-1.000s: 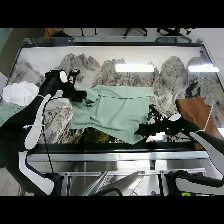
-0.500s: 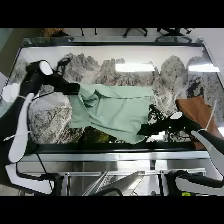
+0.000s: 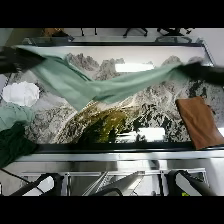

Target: Fold the shirts.

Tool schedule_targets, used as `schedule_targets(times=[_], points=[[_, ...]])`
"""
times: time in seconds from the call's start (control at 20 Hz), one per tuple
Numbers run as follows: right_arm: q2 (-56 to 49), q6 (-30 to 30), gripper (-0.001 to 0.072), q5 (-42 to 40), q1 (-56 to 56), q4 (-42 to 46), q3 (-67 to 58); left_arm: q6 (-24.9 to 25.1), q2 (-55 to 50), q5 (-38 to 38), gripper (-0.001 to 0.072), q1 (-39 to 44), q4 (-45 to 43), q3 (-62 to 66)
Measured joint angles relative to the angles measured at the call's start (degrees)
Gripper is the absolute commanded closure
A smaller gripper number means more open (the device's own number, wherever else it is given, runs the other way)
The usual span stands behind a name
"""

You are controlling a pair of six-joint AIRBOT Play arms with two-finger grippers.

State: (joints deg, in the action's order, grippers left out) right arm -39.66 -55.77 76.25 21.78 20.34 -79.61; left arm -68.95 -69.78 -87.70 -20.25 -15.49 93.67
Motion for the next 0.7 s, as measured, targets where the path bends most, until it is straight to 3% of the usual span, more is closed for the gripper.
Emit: schedule_targets(times=[0.15,0.3,0.5,0.7], points=[[3.67,1.03,0.0694,0.22,6.45,-0.96,-11.5,2.67,5.79,-4.48,0.0693,-9.16,14.12,-0.09],[5.46,1.44,0.0694,1.95,9.03,-1.38,-13.97,3.72,11.61,-5.33,0.0692,-14.25,13.0,-3.78],[5.86,3.65,0.0694,2.78,8.55,-1.55,-1.97,5.22,16.57,-3.19,0.0692,-11.23,4.11,-18.29],[4.09,8.74,0.0694,-0.52,1.64,-1.33,18.99,10.84,14.8,5.03,0.0692,-0.26,0.13,-37.33]])
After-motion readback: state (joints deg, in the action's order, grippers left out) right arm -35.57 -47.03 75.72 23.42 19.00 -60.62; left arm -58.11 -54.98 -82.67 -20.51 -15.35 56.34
